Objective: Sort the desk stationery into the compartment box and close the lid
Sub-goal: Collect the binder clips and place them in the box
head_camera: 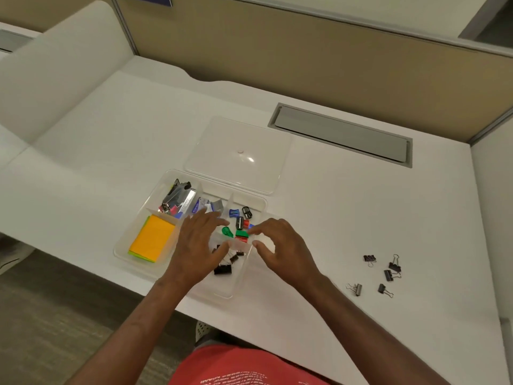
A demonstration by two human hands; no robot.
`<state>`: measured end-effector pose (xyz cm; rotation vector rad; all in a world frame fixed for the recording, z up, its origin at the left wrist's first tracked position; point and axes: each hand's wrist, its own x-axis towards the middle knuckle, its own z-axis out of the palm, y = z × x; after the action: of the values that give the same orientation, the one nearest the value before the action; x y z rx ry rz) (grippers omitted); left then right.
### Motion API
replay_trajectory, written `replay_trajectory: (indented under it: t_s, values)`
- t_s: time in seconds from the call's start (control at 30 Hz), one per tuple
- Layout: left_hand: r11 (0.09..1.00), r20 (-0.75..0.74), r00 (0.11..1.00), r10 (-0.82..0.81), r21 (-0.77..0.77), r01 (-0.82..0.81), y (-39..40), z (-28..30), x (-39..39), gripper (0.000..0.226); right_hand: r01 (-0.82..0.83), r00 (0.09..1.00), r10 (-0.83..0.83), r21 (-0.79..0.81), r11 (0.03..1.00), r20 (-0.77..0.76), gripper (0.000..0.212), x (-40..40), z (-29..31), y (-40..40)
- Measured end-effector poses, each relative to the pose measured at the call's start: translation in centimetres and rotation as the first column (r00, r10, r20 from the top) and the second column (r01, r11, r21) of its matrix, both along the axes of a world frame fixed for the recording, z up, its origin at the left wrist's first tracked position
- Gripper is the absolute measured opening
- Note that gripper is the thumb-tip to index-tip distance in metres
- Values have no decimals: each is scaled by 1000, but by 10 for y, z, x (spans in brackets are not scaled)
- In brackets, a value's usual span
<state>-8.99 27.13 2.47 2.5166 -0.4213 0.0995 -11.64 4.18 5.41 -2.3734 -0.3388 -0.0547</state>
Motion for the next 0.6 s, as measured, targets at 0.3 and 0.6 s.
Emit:
replay_trajectory:
  t_s: [0.3,0.6]
  values:
    - [965,-10,965,-262,-33,262,-69,-1,12,61,295,955,-296,-68,953,2,27,-19,-8,-70]
    - [877,-14,877,-481,-18,480,-151,5,1,57,503,861,-508,-93,859,-33,33,-67,-25,-153]
